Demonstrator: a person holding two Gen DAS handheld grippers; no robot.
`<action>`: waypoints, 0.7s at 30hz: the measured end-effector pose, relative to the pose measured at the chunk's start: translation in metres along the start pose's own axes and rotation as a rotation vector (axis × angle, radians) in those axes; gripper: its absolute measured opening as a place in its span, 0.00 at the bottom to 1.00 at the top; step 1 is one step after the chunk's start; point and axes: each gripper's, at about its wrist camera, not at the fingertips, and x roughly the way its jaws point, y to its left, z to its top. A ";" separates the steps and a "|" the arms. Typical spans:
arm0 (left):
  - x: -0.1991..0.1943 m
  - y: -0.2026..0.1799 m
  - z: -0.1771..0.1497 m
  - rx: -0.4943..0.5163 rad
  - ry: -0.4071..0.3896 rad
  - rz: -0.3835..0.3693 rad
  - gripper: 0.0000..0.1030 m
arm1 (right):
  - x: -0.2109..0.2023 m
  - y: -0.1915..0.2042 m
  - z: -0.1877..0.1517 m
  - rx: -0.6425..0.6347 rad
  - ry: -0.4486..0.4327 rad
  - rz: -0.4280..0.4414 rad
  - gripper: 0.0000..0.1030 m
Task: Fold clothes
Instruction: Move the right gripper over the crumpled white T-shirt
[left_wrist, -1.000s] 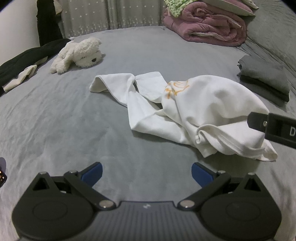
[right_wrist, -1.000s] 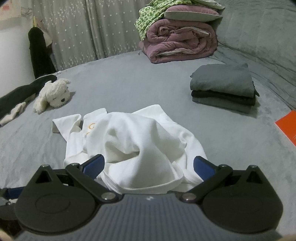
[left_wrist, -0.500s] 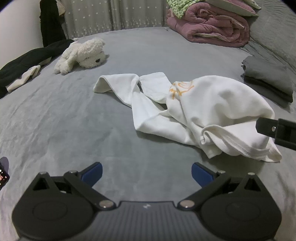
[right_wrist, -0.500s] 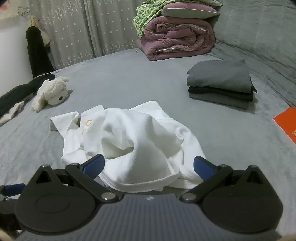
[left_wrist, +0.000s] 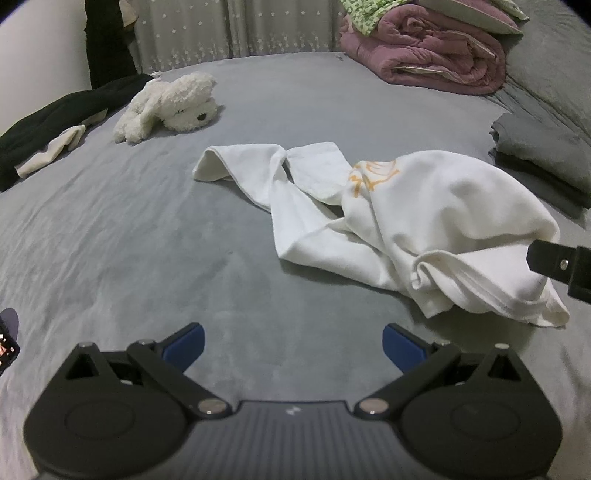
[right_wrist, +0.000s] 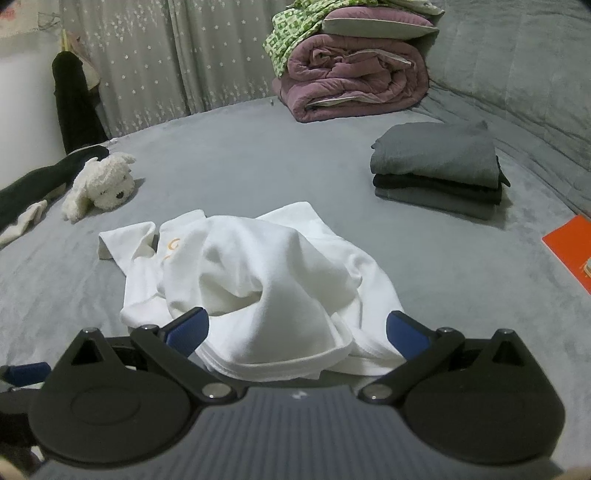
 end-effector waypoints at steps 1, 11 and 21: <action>0.000 0.000 0.000 -0.003 0.003 -0.003 1.00 | 0.000 0.001 0.000 0.001 0.002 0.001 1.00; -0.001 0.008 0.003 -0.023 0.003 -0.003 1.00 | 0.005 0.012 0.002 -0.024 0.023 0.008 1.00; 0.001 0.014 0.004 -0.030 0.009 0.007 1.00 | 0.010 0.022 0.003 -0.031 0.030 0.014 1.00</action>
